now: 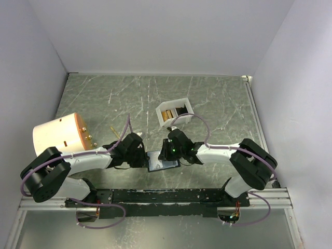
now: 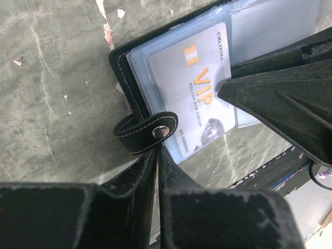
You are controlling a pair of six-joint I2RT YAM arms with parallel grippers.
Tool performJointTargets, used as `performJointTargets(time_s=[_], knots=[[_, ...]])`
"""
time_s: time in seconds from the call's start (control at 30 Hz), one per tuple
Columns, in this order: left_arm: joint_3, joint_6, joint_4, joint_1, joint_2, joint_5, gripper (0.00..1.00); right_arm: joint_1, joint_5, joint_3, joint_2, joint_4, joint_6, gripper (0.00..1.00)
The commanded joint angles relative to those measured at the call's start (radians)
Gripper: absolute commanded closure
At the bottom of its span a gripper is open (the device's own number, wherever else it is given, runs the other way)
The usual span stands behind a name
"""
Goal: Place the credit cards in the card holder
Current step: Insert the credit card into the card holder.
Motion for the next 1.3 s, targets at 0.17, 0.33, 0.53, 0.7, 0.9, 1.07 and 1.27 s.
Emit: performJointTargets(time_s=[0.17, 0.33, 0.53, 0.7, 0.9, 1.07, 1.27], knots=[[0.018, 0.007, -0.021, -0.011, -0.004, -0.022, 0.79, 0.018, 0.108, 0.075, -0.034, -0.161, -0.055, 0.64], [0.022, 0.010, -0.046, -0.010, -0.048, -0.057, 0.76, 0.017, 0.176, 0.105, -0.058, -0.247, -0.075, 0.61], [0.033, 0.015, -0.075, -0.011, -0.093, -0.089, 0.69, 0.016, 0.220, 0.130, -0.067, -0.288, -0.090, 0.61], [0.063, 0.041, -0.135, -0.011, -0.156, -0.132, 0.50, 0.014, 0.256, 0.212, -0.111, -0.327, -0.202, 0.60], [0.140, 0.102, -0.249, -0.010, -0.285, -0.202, 0.22, -0.043, 0.399, 0.436, -0.068, -0.466, -0.354, 0.52], [0.251, 0.182, -0.384, -0.010, -0.350, -0.282, 0.00, -0.103, 0.521, 0.645, 0.051, -0.530, -0.487, 0.48], [0.319, 0.224, -0.475, -0.011, -0.422, -0.344, 0.01, -0.180, 0.607, 0.837, 0.231, -0.580, -0.577, 0.44]])
